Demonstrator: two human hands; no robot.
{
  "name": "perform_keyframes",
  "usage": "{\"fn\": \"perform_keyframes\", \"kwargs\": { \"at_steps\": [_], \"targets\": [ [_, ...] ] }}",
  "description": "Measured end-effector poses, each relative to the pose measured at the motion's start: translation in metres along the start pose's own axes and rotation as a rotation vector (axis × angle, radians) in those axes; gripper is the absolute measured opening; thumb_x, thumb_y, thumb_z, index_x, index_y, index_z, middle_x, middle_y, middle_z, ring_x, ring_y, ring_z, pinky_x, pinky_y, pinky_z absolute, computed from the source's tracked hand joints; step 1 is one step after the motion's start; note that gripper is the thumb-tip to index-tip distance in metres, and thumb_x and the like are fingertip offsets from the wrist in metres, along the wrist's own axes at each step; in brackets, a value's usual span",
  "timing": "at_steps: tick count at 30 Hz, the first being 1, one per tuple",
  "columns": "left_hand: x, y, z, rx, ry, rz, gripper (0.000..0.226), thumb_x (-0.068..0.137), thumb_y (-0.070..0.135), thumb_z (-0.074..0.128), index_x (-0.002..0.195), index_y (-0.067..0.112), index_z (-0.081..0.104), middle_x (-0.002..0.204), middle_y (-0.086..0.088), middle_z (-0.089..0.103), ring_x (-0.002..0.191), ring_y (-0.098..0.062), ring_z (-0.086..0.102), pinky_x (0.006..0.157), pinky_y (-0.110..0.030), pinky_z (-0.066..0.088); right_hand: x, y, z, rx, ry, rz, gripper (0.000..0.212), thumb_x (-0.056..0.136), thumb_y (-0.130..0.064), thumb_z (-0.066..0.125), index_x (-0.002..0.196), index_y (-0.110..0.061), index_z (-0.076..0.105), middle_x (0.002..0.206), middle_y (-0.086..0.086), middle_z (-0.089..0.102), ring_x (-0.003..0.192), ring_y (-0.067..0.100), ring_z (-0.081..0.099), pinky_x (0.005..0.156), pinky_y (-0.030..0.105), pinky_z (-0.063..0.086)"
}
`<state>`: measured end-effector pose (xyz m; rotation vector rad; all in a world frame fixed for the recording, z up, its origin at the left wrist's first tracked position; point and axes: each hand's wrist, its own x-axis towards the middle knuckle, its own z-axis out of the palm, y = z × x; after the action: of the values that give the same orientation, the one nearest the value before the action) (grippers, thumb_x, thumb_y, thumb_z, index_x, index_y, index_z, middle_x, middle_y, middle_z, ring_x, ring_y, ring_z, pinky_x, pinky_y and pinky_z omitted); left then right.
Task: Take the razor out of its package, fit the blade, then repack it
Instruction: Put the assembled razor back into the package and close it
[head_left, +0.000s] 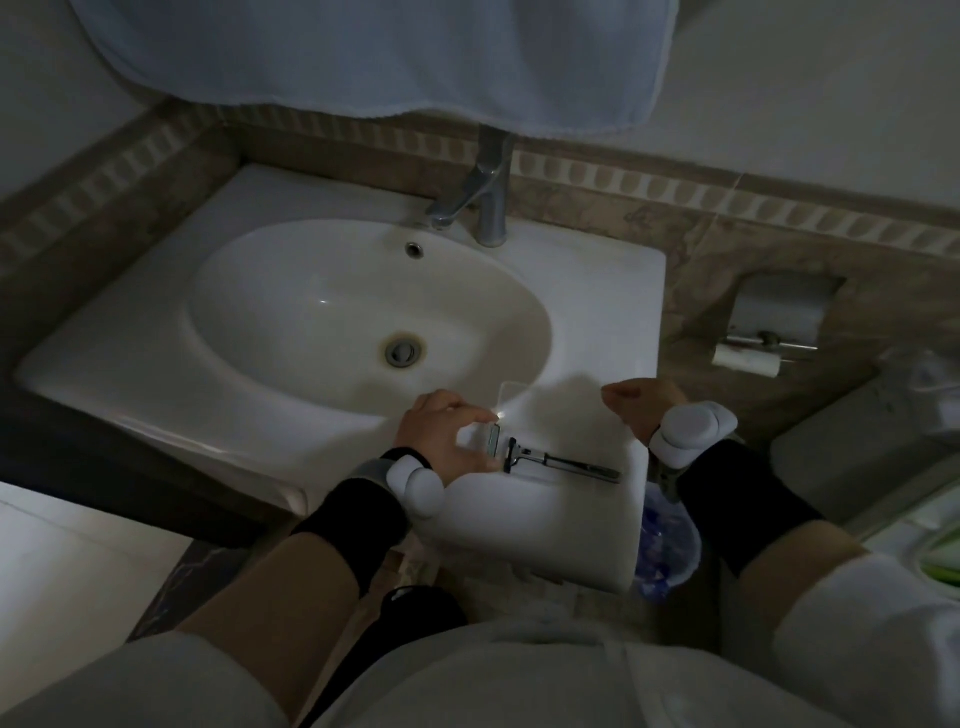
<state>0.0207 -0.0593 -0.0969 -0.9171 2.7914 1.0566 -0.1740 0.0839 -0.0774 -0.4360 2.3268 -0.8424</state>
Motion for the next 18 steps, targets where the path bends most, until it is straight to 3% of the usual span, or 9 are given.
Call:
{"fn": "perform_keyframes", "kwargs": {
  "at_steps": [5, 10, 15, 18],
  "targets": [
    [0.0021, -0.0017, -0.0007, 0.082, -0.06, 0.03, 0.056, 0.062, 0.043, 0.074, 0.114, 0.032, 0.056, 0.12, -0.003, 0.046, 0.116, -0.021, 0.033, 0.092, -0.026, 0.02, 0.0046, 0.003, 0.0016, 0.035, -0.061, 0.053, 0.029, 0.088, -0.019, 0.054, 0.112, -0.006, 0.062, 0.108, 0.011, 0.06, 0.097, 0.025, 0.053, 0.1, 0.04, 0.043],
    [0.0022, -0.0012, 0.0005, 0.16, -0.059, 0.063, 0.06, 0.063, 0.045, 0.072, 0.118, 0.033, 0.053, 0.118, -0.003, 0.045, 0.115, -0.02, 0.033, 0.076, -0.019, 0.011, 0.0051, 0.0074, 0.005, 0.051, -0.03, 0.043, 0.026, 0.087, -0.016, 0.055, 0.108, -0.005, 0.064, 0.093, 0.006, 0.055, 0.086, 0.023, 0.049, 0.079, 0.033, 0.041],
    [0.0025, -0.0007, -0.0005, 0.181, -0.064, 0.055, 0.061, 0.064, 0.047, 0.071, 0.121, 0.035, 0.05, 0.117, -0.002, 0.045, 0.115, -0.02, 0.032, 0.072, -0.019, 0.01, 0.0029, 0.0078, 0.0049, 0.063, -0.014, -0.03, 0.026, 0.086, -0.009, 0.053, 0.109, 0.001, 0.062, 0.089, 0.01, 0.055, 0.077, 0.025, 0.052, 0.076, 0.033, 0.044],
    [0.0024, -0.0004, 0.0, 0.23, -0.099, 0.057, 0.063, 0.064, 0.051, 0.069, 0.122, 0.036, 0.048, 0.117, -0.001, 0.045, 0.114, -0.019, 0.032, 0.07, -0.021, 0.01, 0.004, 0.0103, 0.0047, 0.111, -0.042, 0.01, 0.024, 0.087, -0.004, 0.049, 0.107, 0.001, 0.063, 0.088, 0.012, 0.056, 0.057, 0.019, 0.048, 0.055, 0.024, 0.039]
  ]
}}
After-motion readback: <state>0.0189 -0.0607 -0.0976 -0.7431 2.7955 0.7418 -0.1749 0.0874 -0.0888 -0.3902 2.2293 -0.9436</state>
